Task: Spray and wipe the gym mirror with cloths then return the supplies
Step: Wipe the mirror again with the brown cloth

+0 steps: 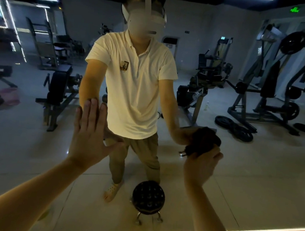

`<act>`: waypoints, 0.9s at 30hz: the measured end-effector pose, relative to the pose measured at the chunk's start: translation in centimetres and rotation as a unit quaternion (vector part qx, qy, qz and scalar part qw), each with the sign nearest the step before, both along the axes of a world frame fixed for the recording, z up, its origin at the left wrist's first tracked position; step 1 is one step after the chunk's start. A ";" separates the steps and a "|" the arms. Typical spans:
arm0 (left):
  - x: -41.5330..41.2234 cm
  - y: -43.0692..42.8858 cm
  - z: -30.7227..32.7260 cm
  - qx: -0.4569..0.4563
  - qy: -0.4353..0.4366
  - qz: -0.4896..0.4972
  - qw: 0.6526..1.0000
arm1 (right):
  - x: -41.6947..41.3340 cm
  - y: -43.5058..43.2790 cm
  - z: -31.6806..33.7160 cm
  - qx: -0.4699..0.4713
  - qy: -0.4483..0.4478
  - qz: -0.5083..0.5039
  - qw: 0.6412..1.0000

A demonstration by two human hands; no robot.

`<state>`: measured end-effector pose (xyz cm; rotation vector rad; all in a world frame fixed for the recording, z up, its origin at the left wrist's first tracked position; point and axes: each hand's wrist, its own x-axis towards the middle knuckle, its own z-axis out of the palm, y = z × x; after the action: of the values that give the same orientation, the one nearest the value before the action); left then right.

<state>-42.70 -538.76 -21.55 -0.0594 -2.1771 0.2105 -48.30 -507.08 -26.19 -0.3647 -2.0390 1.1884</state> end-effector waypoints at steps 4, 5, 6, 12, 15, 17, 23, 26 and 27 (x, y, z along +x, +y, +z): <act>0.6 0.3 0.5 0.001 -0.022 -0.003 1.000 | 2.8 -8.8 -0.7 0.033 0.042 0.086 0.995; 1.0 0.2 0.8 0.001 -0.027 -0.010 1.000 | 3.7 -11.1 -0.7 0.040 0.051 0.107 0.992; 1.6 -0.1 1.1 -0.001 -0.032 -0.024 0.999 | 4.5 -13.3 -0.5 0.046 0.064 0.136 0.988; 5.7 -4.7 4.9 0.049 -0.021 -0.093 0.994 | 5.9 -20.7 1.9 0.329 0.200 0.329 0.862; 5.8 -7.5 7.6 0.074 0.014 -0.065 0.995 | 4.3 -19.8 6.7 0.381 0.279 0.306 0.827; 5.0 -7.9 9.8 0.059 0.038 -0.063 0.996 | 2.9 -18.4 11.0 0.398 0.329 0.257 0.817; 1.9 -7.7 16.9 0.028 0.158 -0.041 0.986 | -0.8 -13.7 25.6 0.290 0.346 0.068 0.890; 0.0 -8.0 18.8 0.012 0.190 -0.004 0.982 | -1.0 -16.0 25.4 0.258 0.359 0.044 0.896; -0.5 -7.9 18.9 0.010 0.191 0.005 0.982 | -0.7 -17.4 23.5 0.281 0.369 0.056 0.884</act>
<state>-43.21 -546.69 -2.63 0.0044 -1.7966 0.1883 -49.03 -524.52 -2.69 0.4409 -1.6121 0.5915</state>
